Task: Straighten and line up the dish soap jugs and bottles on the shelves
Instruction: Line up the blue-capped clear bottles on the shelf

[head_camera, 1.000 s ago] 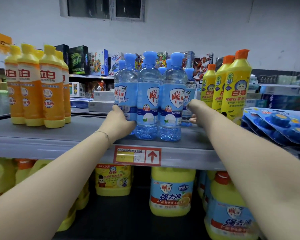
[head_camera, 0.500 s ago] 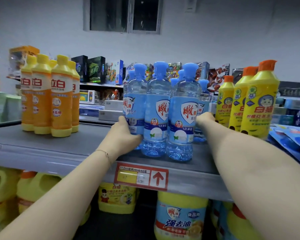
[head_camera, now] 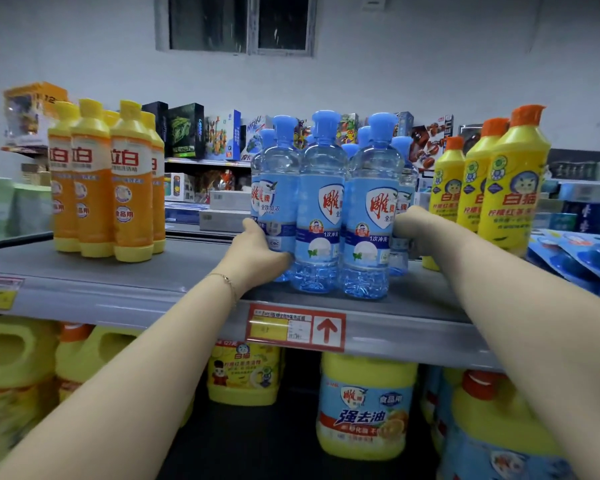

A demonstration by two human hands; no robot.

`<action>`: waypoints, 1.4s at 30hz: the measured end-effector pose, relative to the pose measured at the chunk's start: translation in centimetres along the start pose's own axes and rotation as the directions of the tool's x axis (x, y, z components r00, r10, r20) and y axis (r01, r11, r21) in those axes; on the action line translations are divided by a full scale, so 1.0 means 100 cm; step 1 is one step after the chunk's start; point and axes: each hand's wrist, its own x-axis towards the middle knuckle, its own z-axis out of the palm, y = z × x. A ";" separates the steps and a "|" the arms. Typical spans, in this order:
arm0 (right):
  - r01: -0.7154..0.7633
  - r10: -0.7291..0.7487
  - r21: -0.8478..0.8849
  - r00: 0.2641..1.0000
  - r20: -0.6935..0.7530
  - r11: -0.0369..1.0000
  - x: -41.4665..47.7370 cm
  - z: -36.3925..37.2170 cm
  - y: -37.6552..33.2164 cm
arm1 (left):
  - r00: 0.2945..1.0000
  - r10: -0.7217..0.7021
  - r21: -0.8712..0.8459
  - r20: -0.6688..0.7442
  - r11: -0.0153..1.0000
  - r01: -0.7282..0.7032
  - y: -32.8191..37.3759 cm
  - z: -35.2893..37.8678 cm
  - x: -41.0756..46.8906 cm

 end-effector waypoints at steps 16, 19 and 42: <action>0.134 -0.163 0.259 0.982 0.094 0.957 -0.089 -0.024 0.026 | 0.999 -0.006 -0.179 0.046 0.984 0.015 0.003 -0.007 -0.009; 0.192 -0.218 0.275 0.974 0.066 0.942 -0.094 -0.018 0.034 | 0.997 -0.002 -0.246 0.072 0.969 0.019 0.004 -0.009 -0.010; 0.225 -0.225 0.048 0.974 -0.008 0.973 -0.082 -0.013 0.040 | 0.998 0.014 -0.250 0.069 0.968 0.004 0.005 -0.004 -0.009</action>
